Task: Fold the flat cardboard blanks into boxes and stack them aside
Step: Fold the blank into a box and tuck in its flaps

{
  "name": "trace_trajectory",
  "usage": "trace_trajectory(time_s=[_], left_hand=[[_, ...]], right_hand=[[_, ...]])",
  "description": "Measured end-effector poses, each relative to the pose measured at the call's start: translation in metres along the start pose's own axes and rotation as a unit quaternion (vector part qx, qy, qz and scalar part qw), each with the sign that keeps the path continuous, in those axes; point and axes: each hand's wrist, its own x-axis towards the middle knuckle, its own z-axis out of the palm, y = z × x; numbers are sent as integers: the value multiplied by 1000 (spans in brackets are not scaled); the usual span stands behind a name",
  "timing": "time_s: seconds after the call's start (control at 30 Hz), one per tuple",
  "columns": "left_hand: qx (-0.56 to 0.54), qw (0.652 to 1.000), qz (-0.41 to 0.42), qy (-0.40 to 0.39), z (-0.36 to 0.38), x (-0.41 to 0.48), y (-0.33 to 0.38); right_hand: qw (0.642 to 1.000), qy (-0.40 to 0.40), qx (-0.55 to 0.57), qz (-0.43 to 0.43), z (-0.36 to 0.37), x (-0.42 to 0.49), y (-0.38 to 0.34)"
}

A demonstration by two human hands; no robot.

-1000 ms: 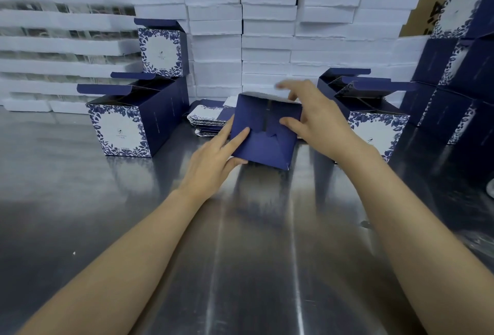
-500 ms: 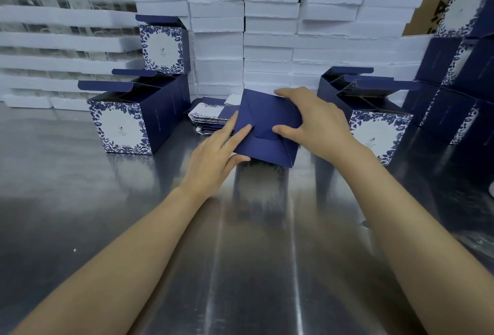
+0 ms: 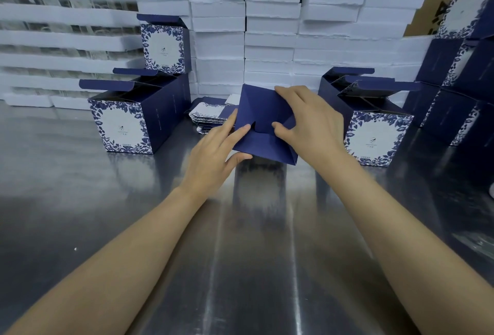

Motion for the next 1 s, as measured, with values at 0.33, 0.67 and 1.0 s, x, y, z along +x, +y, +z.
trace_trajectory(time_s=[0.33,0.67,1.0], left_hand=[[12,1000,22,0,1,0,-1],[14,1000,25,-1,0,1,1],[7,999,36,1,0,1,3]], right_hand=[[999,11,-28,19,9,-5,0],[998,9,-59,31,13,-7,-4],[995,16,-91,48,19,-11,-8]])
